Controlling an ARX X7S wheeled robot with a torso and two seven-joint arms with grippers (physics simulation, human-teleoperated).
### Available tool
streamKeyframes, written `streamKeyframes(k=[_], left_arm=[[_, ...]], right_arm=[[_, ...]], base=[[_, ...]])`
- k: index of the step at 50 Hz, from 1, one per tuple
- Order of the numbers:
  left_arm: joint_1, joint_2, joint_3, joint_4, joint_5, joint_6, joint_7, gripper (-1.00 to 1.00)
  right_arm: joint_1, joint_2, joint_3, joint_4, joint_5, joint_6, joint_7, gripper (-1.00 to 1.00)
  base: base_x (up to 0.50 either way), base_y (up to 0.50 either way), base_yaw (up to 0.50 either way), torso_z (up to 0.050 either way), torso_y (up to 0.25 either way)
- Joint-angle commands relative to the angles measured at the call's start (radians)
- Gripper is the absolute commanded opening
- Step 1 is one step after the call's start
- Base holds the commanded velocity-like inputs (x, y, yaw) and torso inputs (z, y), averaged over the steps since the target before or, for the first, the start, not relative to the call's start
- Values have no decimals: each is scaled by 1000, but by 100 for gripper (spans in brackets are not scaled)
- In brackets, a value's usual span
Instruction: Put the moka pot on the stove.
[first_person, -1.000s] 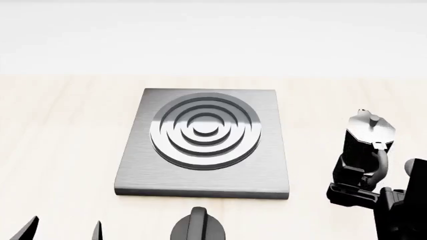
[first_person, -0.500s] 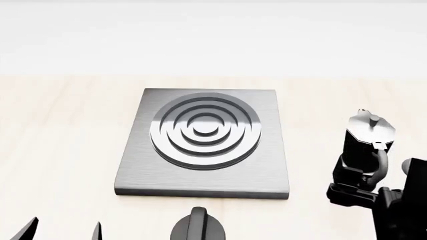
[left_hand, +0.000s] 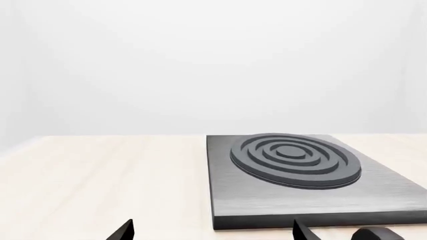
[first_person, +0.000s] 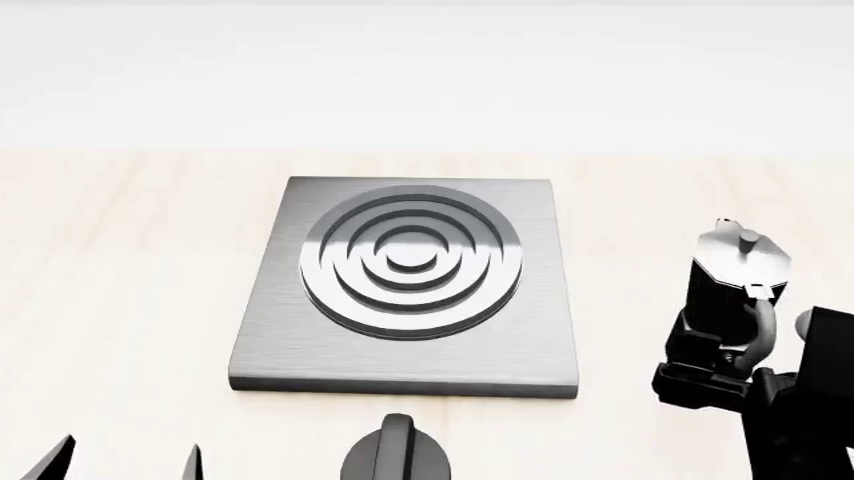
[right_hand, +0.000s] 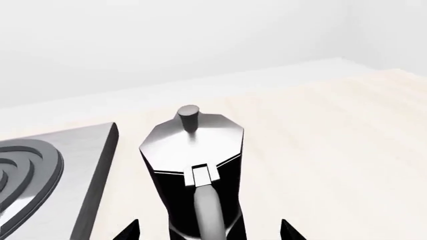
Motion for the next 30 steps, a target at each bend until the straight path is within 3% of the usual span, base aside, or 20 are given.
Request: streamKeyframes(k=[1, 25, 26, 30], left_arm=[[3, -3, -1, 0, -13, 16, -2, 100], [-2, -13, 7, -7, -23, 25, -12, 100], [-1, -14, 8, -6, -23, 24, -13, 100], [-2, -16, 11, -3, -25, 22, -14, 100]], right_arm=[[26, 3, -4, 30, -5, -2, -1, 100], [55, -2, -16, 97, 3, -42, -25, 100], [55, -2, -16, 100, -1, -45, -19, -100], [52, 1, -15, 106, 3, -50, -26, -100]], base=[[0, 0, 0, 0, 0], [0, 0, 0, 0, 0], [0, 0, 0, 0, 0], [0, 0, 0, 0, 0]])
